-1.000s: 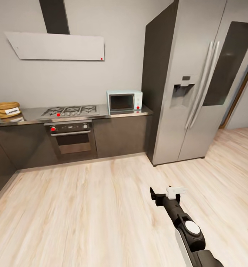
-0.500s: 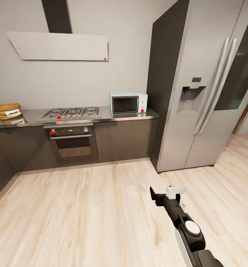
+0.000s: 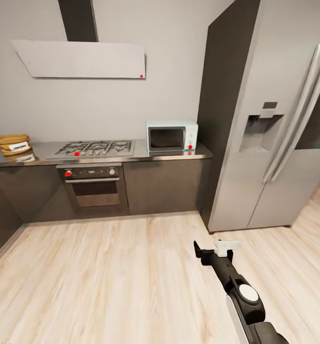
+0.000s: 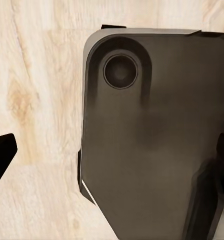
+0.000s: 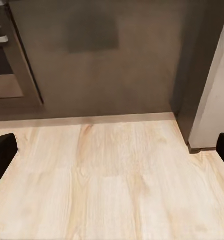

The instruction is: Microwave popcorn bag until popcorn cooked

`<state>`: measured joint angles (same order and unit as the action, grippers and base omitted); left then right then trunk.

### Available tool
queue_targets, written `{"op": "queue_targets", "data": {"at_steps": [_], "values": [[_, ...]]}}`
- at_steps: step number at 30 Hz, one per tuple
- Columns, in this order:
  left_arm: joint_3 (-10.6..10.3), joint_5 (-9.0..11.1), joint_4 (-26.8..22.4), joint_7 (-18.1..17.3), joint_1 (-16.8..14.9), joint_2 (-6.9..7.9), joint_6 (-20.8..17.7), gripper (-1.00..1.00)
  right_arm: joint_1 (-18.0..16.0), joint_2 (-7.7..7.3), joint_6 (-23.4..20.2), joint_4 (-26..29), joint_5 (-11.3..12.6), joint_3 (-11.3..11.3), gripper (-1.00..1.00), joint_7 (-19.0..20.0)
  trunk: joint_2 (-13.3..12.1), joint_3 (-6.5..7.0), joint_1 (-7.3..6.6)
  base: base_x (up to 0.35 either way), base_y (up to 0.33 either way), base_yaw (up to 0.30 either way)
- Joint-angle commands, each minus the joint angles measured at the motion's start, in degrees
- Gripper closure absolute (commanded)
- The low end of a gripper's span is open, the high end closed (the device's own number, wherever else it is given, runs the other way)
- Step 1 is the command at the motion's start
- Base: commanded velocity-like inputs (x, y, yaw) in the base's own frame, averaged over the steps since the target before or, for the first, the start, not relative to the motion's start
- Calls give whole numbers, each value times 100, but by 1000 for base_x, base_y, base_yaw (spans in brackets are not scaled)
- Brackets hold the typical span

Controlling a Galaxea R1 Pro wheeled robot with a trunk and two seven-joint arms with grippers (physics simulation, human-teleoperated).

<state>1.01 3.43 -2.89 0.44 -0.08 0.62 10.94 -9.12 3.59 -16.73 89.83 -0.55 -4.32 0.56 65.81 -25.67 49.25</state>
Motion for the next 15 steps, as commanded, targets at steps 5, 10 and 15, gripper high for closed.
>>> {"op": "queue_targets", "data": {"at_steps": [5,10,15], "values": [[5,35,-1,0,-1,-1,14,-100,-2,-6,-33,8,-6,5,-100,13,3,4,3,304,-157,169],[5,35,-1,0,-1,-9,14,-100,-2,-7,-32,8,-6,2,-100,14,3,4,3,304,-156,12],[5,35,-1,0,-1,-6,14,-100,-2,-7,-33,8,-6,3,-100,15,3,4,3,305,-138,1]]}}
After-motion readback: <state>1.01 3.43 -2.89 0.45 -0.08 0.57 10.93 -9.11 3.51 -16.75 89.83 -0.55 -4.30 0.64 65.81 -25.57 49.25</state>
